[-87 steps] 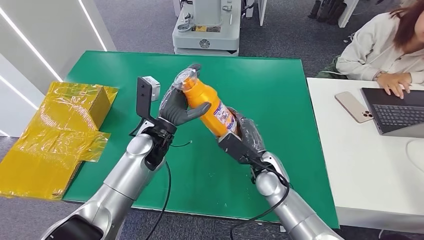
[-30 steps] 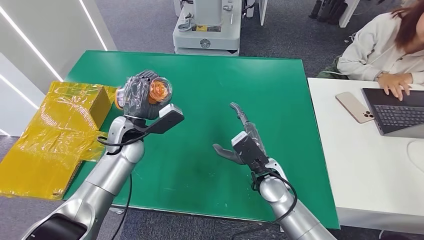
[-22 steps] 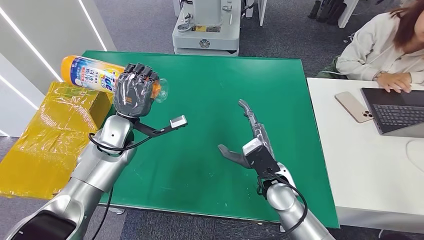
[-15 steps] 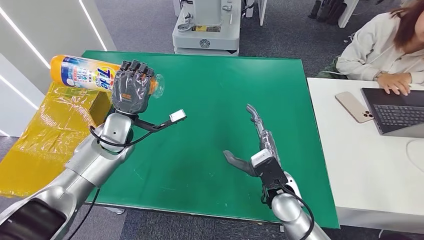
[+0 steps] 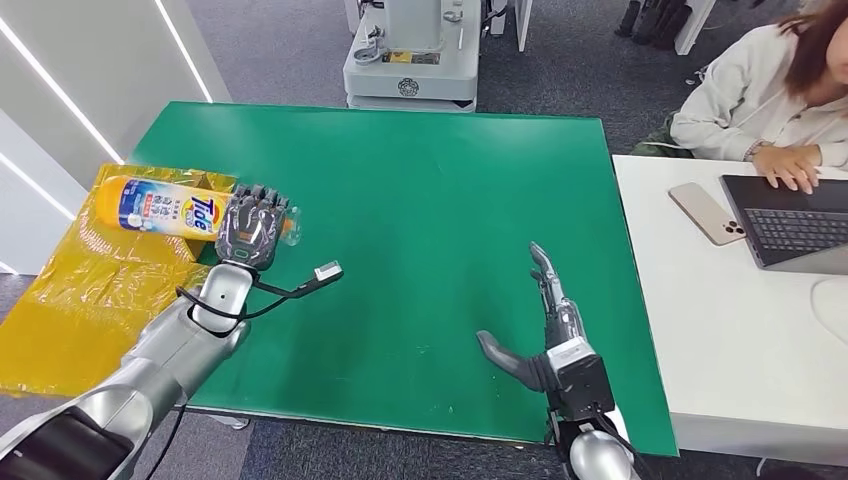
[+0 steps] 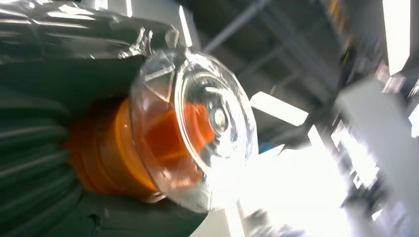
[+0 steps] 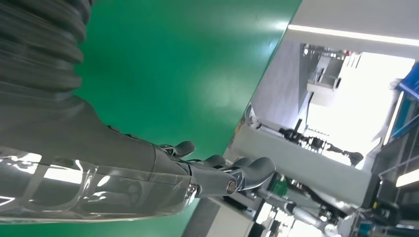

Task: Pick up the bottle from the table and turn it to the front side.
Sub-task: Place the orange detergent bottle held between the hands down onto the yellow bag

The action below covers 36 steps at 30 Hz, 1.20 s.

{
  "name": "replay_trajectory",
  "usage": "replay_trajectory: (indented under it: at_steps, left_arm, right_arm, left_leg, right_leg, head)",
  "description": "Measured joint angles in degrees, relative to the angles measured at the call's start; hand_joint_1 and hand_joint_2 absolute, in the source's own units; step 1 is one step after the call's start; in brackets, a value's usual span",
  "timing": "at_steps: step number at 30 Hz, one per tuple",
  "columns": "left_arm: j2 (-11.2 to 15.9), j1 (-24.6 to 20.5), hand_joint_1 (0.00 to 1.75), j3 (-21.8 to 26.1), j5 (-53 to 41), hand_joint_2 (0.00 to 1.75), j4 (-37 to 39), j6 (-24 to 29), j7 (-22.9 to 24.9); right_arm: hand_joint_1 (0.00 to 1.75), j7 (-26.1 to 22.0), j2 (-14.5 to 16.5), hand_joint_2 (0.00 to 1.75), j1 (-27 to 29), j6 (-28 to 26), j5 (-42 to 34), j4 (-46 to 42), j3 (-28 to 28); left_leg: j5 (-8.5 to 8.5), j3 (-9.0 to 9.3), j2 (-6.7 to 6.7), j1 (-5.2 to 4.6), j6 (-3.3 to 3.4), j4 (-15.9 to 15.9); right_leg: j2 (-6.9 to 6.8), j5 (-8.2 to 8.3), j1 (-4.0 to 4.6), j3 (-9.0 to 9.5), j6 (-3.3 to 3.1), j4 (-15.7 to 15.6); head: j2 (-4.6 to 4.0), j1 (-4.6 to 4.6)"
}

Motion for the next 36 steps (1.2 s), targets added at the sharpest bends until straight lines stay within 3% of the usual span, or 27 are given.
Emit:
replay_trajectory:
  at_steps: [5,14,29,36]
  left_arm:
    - [1.1,5.2,1.75,3.7,0.3,1.75,2.5,0.0,2.3]
    - [1.4,12.2,1.75,7.6,0.0,1.75,3.2,0.1,-1.1]
    - [1.7,12.0,1.75,4.2,0.0,1.75,2.5,0.1,-4.6]
    - [0.9,10.5,1.75,6.5,4.2,1.75,5.7,0.2,-12.8]
  right_arm:
    - [0.00,0.2,0.0,1.75,3.8,0.4,0.8,-2.3,-1.4]
    - [0.00,0.1,0.1,1.75,6.7,2.0,2.7,-3.2,-1.7]
    - [0.00,-0.9,0.1,1.75,5.8,2.0,4.1,-1.9,-0.3]
    - [0.00,-0.5,0.1,1.75,5.6,1.2,6.1,-1.7,0.4]
  left_leg:
    - [-0.02,-0.01,-0.02,0.00,-0.02,0.0]
    - [-0.04,-0.01,-0.05,-0.01,0.00,0.0]
    - [-0.03,0.00,-0.08,0.00,0.00,0.0]
    - [-0.03,0.01,-0.07,0.00,0.00,0.0]
  right_leg:
    - [-0.01,-0.05,0.00,-0.01,-0.01,0.0]
    - [-0.04,-0.07,0.00,0.02,0.02,0.0]
    - [-0.07,-0.05,0.00,0.03,0.00,0.0]
    - [-0.07,-0.05,0.00,0.04,-0.01,0.0]
  head:
    - [0.00,0.00]
    - [0.00,0.01]
    - [0.00,0.01]
    - [0.01,0.01]
